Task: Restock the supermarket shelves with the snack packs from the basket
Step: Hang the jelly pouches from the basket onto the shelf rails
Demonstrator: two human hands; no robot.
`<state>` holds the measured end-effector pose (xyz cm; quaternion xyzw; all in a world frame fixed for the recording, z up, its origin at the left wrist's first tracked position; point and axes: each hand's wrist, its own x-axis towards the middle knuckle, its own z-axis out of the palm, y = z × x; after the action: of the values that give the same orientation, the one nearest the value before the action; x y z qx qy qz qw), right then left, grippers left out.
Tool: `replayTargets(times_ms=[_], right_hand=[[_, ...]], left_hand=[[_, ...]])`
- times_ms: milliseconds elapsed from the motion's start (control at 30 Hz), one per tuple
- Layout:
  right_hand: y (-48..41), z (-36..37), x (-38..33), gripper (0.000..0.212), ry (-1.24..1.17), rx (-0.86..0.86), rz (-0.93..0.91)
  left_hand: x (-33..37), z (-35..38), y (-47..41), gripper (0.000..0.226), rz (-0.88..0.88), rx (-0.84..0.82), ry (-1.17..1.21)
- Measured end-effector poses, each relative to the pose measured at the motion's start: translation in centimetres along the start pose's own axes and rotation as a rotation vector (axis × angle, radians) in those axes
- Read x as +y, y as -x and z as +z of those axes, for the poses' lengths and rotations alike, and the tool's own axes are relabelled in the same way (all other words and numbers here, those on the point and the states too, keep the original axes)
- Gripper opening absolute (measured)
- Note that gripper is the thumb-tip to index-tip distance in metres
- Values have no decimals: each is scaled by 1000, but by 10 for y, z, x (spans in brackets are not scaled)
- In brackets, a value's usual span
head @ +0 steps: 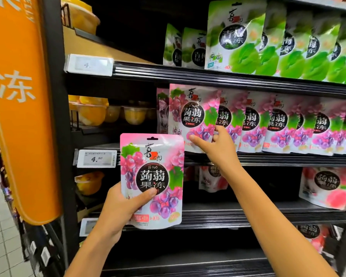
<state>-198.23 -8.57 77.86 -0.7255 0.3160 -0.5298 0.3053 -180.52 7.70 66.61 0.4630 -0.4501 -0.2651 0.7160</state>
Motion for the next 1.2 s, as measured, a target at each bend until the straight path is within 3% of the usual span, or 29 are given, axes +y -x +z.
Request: replayTargets(times_ms=[167, 400, 567, 867, 967, 1033, 1100, 1133, 1200], right_hand=[[9, -13, 6, 46, 120, 5, -76], [4, -2, 5, 35, 232, 91, -34], [3, 8, 2, 43, 358, 141, 18], [7, 2, 8, 41, 205, 178, -58], [19, -2, 0, 26, 136, 253, -156], [29, -4, -9, 11, -73, 102, -122], [41, -3, -19, 16, -322, -236, 43], [45, -2, -22, 18, -359, -371, 107], [50, 1, -25, 19, -334, -474, 126]], left_hand=[[2, 2, -3, 42, -9, 3, -8], [4, 2, -6, 53, -18, 4, -15], [5, -2, -5, 53, -31, -1, -25], [17, 0, -6, 44, -43, 6, -48], [26, 8, -11, 45, -50, 10, -43], [34, 14, -16, 44, -35, 0, -27], [44, 21, -23, 41, -2, -10, 9], [49, 25, -27, 42, 15, -13, 26], [59, 33, -35, 46, 62, -17, 67]])
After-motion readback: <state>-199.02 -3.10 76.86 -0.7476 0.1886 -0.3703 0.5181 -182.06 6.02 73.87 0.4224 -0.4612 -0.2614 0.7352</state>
